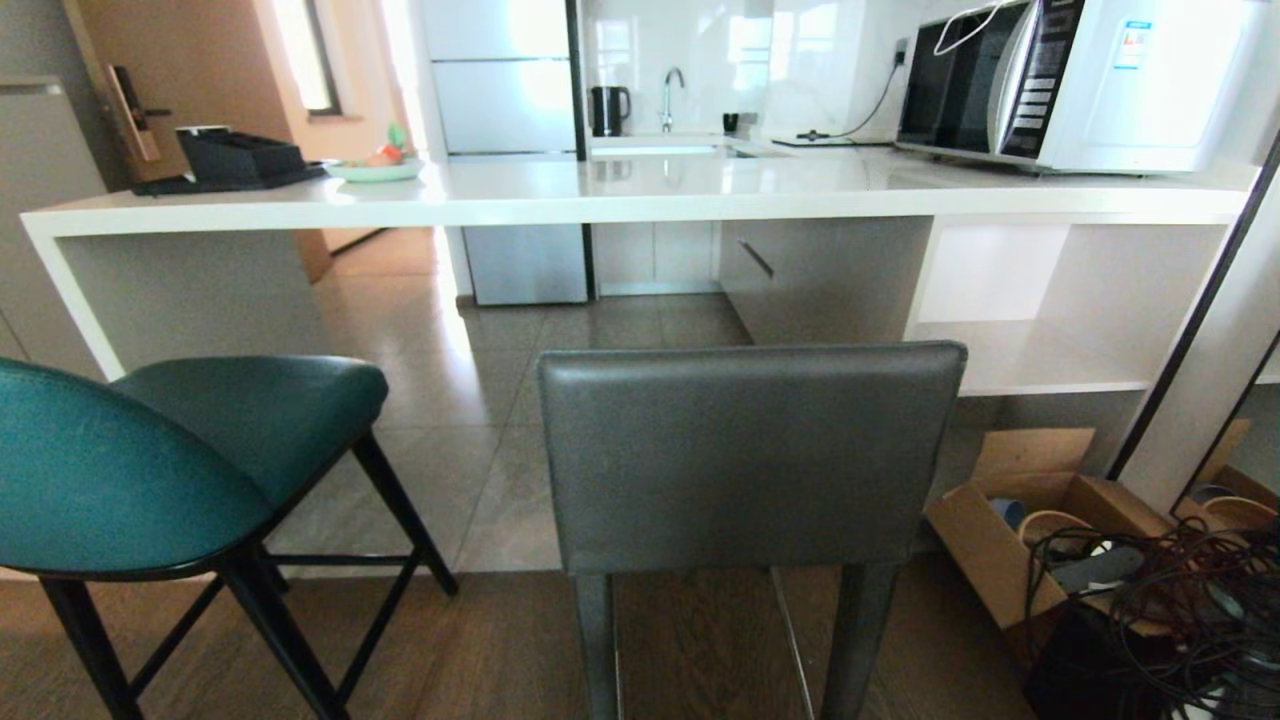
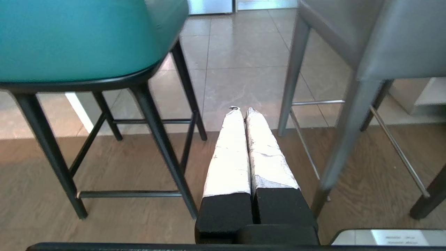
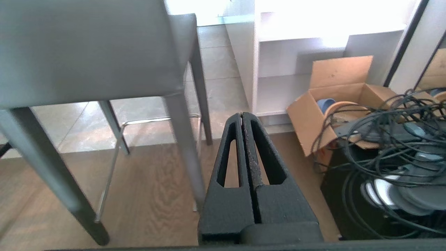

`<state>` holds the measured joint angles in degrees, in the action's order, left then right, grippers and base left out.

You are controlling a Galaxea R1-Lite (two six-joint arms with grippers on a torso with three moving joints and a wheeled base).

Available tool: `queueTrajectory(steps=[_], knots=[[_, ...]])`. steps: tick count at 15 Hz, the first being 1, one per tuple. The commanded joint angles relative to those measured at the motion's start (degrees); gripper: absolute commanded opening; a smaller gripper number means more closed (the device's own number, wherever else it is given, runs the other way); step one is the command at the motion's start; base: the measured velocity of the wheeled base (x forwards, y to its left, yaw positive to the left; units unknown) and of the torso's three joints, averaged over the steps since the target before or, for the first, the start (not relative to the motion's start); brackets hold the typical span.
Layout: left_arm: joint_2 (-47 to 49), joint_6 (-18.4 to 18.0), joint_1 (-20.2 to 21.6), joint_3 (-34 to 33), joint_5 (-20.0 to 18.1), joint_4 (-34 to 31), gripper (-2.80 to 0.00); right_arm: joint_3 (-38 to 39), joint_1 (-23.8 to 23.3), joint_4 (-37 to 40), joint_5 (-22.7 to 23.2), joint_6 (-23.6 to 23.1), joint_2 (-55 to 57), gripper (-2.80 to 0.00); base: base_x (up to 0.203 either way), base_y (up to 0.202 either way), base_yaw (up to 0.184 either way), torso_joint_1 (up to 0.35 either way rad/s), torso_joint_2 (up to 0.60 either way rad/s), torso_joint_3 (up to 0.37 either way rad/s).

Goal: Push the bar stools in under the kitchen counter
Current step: Push the blue chair back under the dining table

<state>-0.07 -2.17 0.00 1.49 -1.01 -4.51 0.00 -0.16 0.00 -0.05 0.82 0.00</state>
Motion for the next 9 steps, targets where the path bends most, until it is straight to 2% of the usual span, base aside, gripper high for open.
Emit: queueTrajectory(steps=[1,9], knots=[[0.07,0.15,0.00,0.01,0.05,-0.06,-2.80,0.26,-0.02,-0.05,0.01,-0.03,0.09,-2.80,-0.001,0.162,-0.001,0.002,0.00,0.002],[0.07,0.15,0.00,0.01,0.05,-0.06,-2.80,0.26,-0.02,-0.09,-0.04,-0.03,0.09,-2.80,0.000,0.197,-0.001,0.003,0.00,0.002]])
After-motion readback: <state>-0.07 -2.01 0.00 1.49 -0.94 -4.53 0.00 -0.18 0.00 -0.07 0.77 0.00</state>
